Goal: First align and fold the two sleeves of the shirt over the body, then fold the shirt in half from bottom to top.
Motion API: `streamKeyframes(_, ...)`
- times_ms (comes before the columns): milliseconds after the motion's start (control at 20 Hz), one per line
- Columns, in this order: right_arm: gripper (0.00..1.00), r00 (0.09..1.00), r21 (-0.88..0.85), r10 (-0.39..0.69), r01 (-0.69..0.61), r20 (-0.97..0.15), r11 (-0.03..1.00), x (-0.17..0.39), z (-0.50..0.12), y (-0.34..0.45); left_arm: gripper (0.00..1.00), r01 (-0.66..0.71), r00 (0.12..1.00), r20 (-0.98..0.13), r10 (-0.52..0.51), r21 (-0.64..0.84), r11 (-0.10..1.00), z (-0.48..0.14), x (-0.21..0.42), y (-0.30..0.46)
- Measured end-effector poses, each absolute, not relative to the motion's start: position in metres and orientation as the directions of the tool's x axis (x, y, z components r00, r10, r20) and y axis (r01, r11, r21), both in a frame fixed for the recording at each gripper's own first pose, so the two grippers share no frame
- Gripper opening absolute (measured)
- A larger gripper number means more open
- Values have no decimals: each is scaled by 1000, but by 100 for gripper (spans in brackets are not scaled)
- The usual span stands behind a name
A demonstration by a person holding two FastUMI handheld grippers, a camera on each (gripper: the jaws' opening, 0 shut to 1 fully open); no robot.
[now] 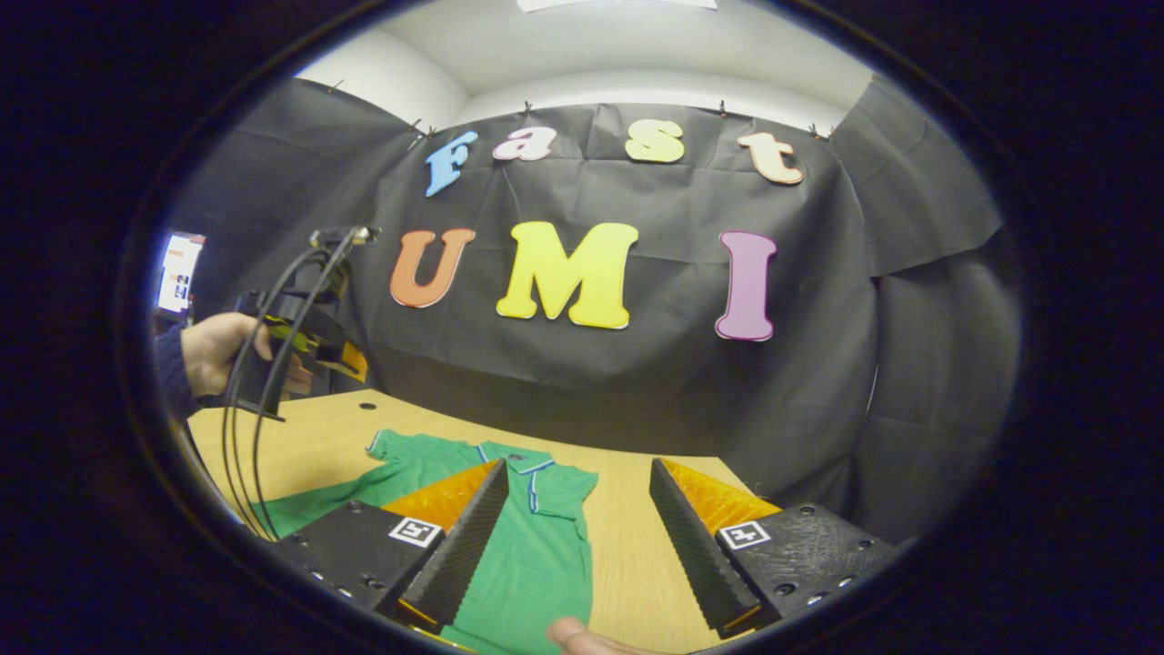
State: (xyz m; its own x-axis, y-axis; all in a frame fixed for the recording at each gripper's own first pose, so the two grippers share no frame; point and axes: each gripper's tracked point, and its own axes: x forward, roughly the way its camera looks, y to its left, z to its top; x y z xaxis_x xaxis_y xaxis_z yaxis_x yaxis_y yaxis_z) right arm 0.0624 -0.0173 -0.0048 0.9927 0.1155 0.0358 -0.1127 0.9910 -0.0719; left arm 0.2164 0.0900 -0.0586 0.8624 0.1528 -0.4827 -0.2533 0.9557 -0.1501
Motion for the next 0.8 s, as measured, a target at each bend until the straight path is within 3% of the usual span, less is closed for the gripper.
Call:
streamKeyframes(150,95,993,-56,118,-118,7,991,68,-14,-24,100,-283,764,-642,61,-248,927,-117,251,86)
streamKeyframes(400,95,995,-34,98,-98,-18,995,82,-25,-42,100,-321,693,-714,103,-177,930,-163,291,117)
streamKeyframes(500,95,995,-23,89,-90,-34,996,89,-32,-47,92,-328,686,-726,52,-245,912,-169,301,112)
streamKeyframes(650,95,995,-5,88,-88,-49,996,97,-40,-50,88,-357,689,-725,8,-330,874,-180,315,107)
streamKeyframes(750,97,994,-2,99,-100,-50,995,101,-44,-47,80,-362,675,-738,-8,-340,868,-192,318,106)
streamKeyframes(800,95,993,-5,102,-103,-51,995,101,-45,-46,72,-364,669,-743,-18,-349,863,-198,321,104)
